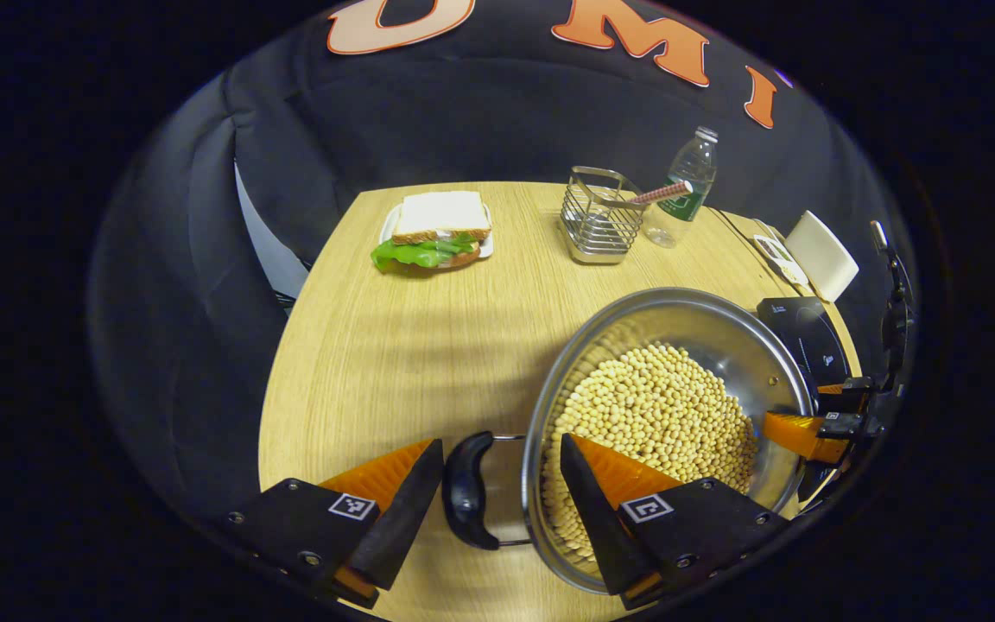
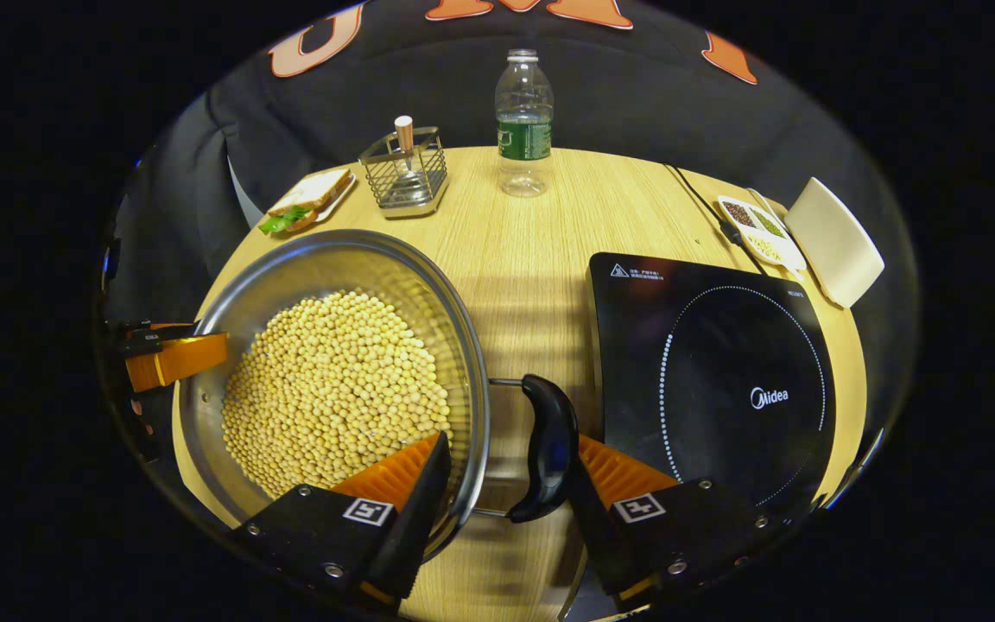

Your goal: First push the handle of the pot to place it horizontally, then grasp the pot with both hands and set it on the induction cooktop.

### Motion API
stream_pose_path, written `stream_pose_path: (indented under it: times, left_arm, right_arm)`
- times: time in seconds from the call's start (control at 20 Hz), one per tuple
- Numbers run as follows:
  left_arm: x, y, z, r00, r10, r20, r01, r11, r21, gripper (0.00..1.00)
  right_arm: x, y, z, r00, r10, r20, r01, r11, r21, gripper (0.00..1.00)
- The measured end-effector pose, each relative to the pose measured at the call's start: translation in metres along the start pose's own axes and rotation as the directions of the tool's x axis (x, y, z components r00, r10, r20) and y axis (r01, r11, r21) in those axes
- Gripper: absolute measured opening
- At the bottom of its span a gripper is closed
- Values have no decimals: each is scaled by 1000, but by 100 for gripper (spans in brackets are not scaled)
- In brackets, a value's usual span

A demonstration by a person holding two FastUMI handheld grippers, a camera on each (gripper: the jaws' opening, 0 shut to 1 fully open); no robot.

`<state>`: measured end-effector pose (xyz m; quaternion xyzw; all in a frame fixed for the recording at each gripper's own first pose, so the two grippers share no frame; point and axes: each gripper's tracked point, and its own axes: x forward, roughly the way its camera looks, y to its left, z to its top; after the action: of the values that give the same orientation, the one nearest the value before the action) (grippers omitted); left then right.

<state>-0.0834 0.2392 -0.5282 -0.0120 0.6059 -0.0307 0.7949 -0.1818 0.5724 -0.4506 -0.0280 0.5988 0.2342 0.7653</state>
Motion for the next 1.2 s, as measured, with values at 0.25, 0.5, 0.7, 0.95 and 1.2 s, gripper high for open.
stream_pose_path:
  times: [0.25,0.5,0.7,0.95,1.2]
  left_arm:
    - [8,3,-14,998,45,-33,-44,999,21,90]
    - [14,0,-22,998,69,5,-69,998,8,81]
    - [12,1,-19,994,103,37,-103,995,-1,77]
    - [12,-4,-17,992,119,51,-117,993,-25,70]
    - [10,-4,-14,987,141,72,-139,990,-37,69]
  right_arm:
    - [7,-3,-1,999,11,-51,-6,996,87,74]
    - [12,0,-5,997,56,-51,-49,990,130,64]
    - [12,1,-3,998,55,-22,-52,990,132,64]
    - [12,1,1,995,87,-40,-81,988,128,54]
    - [8,-5,9,996,88,8,-88,990,106,52]
